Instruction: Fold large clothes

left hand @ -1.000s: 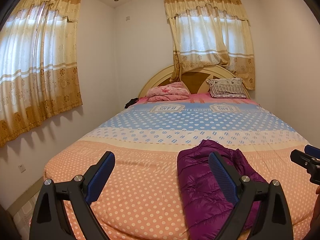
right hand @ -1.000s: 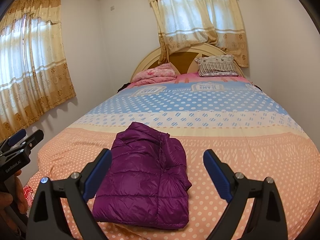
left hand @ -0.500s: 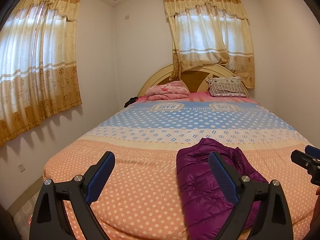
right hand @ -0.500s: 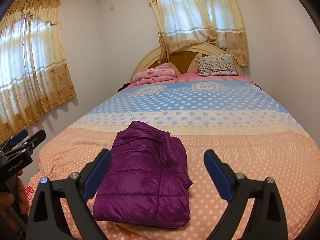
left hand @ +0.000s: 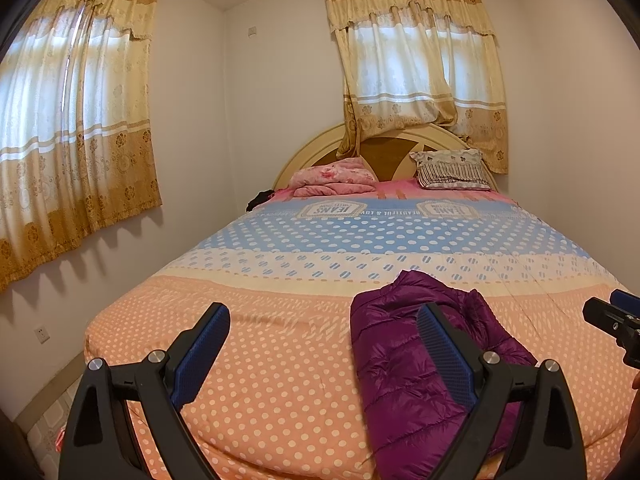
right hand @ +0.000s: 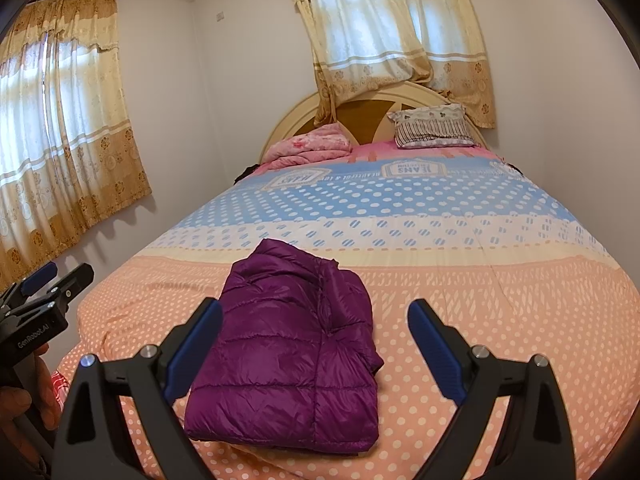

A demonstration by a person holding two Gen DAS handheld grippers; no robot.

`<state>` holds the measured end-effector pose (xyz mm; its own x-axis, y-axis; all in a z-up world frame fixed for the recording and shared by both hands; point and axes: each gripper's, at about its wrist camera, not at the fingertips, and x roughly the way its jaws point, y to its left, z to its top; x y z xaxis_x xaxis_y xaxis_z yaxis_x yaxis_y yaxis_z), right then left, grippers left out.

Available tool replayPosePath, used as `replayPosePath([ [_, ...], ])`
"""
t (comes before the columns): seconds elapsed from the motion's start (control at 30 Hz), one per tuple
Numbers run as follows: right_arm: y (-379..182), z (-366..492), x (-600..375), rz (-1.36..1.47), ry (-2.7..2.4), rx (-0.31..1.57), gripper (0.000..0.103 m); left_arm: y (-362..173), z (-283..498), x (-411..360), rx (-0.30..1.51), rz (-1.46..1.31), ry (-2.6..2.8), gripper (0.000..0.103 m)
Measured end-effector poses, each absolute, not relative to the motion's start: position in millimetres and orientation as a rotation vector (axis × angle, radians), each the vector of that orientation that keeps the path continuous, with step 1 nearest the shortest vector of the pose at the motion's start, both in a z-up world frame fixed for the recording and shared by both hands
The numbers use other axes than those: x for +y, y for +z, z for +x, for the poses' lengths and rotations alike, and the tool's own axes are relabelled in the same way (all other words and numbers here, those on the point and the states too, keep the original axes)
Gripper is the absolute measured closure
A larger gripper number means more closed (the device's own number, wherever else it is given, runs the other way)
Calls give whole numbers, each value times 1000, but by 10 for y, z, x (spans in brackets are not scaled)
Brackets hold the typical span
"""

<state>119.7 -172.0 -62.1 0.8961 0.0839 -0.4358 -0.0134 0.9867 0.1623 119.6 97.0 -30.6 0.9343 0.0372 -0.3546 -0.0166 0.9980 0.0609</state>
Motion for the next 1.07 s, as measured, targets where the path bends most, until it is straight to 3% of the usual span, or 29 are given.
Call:
replayPosePath([
  [1.07, -670, 1184, -1722, 156, 45, 462, 7, -408, 1265, 968, 403, 59, 1, 8],
])
